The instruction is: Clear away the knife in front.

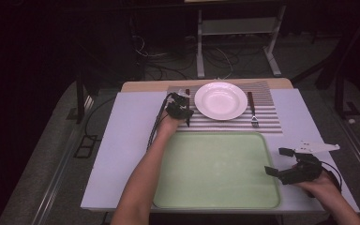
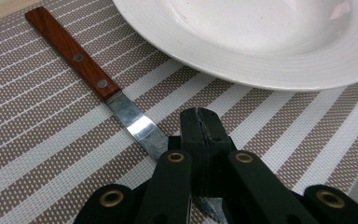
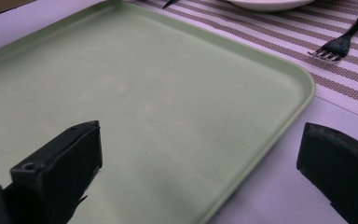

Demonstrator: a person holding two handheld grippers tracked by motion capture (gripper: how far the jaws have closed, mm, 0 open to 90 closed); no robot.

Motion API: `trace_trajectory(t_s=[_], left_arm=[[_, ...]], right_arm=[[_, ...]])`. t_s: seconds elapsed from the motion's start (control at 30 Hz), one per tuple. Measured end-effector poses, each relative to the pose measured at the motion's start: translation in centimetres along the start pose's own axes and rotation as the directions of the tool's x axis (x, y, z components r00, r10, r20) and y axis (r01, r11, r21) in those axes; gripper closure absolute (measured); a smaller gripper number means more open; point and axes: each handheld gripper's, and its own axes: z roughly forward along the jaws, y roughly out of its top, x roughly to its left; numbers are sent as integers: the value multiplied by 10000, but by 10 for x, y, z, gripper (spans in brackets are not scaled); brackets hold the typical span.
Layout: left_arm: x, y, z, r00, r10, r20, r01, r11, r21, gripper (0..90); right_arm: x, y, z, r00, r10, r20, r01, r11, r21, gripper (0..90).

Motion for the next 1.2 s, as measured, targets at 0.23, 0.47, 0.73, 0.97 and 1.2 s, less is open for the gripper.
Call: trace_trajectory(t_s=[0.23, 0.47, 0.73, 0.97, 1.2], left_arm=[[-1, -1, 5, 10000, -23, -25, 24, 9998, 191, 895], [1, -2, 4, 9999, -91, -49, 92, 9996, 249, 895], [7, -3, 0, 9998, -105, -179, 112, 9992, 386, 895], [14, -6, -4, 9991, -208, -363, 224, 9987, 450, 895], [19, -10, -9, 9984, -274, -502, 297, 9985, 461, 895]], right_arm=[[0, 0, 0, 10000, 6, 10, -6, 10000, 12, 2], [0, 0, 0, 10000, 9, 14, -9, 10000, 2, 2], [0, 0, 0, 10000, 8, 23, -8, 10000, 4, 2], [0, 0, 0, 10000, 4, 29, -4, 10000, 15, 2], [0, 0, 0, 10000, -7, 30, 7, 10000, 11, 2]])
